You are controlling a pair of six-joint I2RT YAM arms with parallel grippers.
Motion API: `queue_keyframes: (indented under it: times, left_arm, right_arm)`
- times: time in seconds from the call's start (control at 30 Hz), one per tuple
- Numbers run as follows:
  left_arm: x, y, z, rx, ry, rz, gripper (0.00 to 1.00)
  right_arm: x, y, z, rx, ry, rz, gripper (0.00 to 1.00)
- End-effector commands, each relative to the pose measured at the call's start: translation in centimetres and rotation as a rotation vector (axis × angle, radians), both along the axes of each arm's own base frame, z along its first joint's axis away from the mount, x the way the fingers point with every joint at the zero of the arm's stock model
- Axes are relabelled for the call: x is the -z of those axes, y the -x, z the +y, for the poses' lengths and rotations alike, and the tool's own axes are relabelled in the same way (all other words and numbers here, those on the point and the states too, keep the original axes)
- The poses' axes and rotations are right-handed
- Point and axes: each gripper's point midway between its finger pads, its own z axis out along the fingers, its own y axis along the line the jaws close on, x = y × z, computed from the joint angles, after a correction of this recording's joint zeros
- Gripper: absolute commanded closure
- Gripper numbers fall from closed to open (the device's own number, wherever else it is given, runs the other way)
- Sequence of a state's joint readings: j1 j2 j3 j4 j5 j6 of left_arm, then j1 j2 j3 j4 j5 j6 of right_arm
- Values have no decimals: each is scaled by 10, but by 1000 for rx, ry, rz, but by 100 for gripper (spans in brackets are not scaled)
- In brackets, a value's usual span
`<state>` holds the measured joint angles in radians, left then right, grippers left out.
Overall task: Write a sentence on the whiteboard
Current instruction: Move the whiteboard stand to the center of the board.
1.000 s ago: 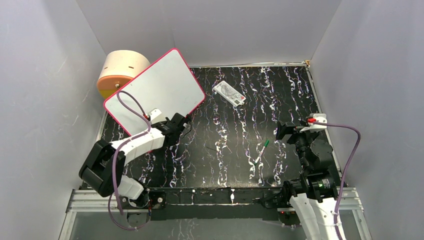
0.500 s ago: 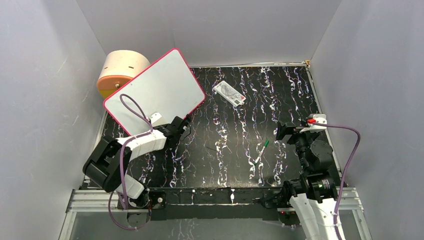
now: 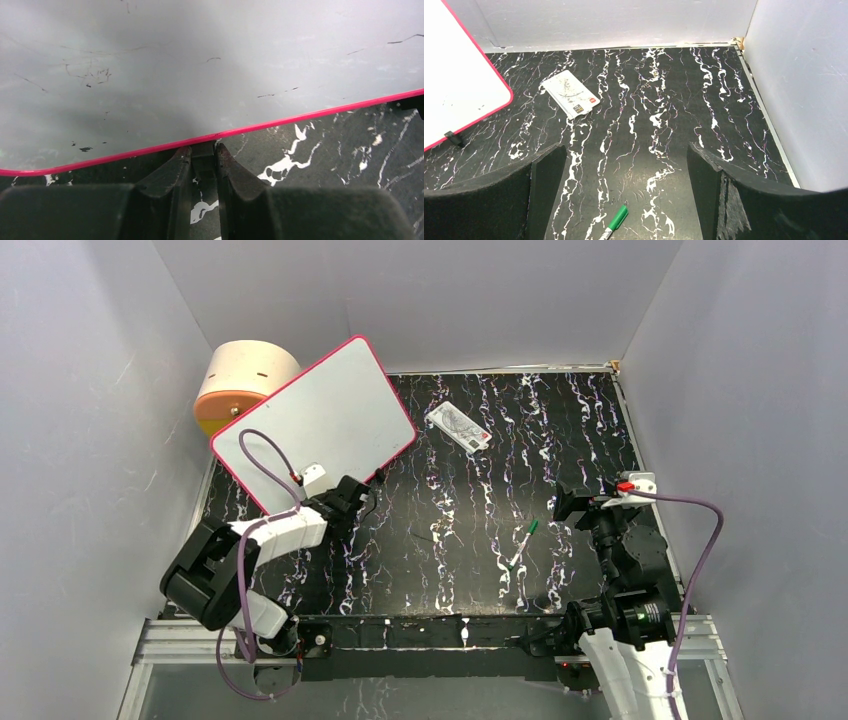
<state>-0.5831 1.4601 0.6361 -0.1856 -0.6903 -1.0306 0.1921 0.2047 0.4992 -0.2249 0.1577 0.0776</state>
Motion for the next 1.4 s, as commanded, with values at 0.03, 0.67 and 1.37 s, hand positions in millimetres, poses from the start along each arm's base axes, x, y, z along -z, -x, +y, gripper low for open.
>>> queue_keyframes:
  times: [0.03,0.67,1.37]
  left_arm:
    - [9,13,-47,230,142,66,100]
    - [-16,30,-148,517,283,64,100]
    - [-13,45,-192,515,217,79,93]
  right_arm:
    - [-24,2,-1,4,-8,-97,1]
    - [-26,6,-7,28,-2,-98,1]
    - [-26,6,-5,19,-6,-86,1]
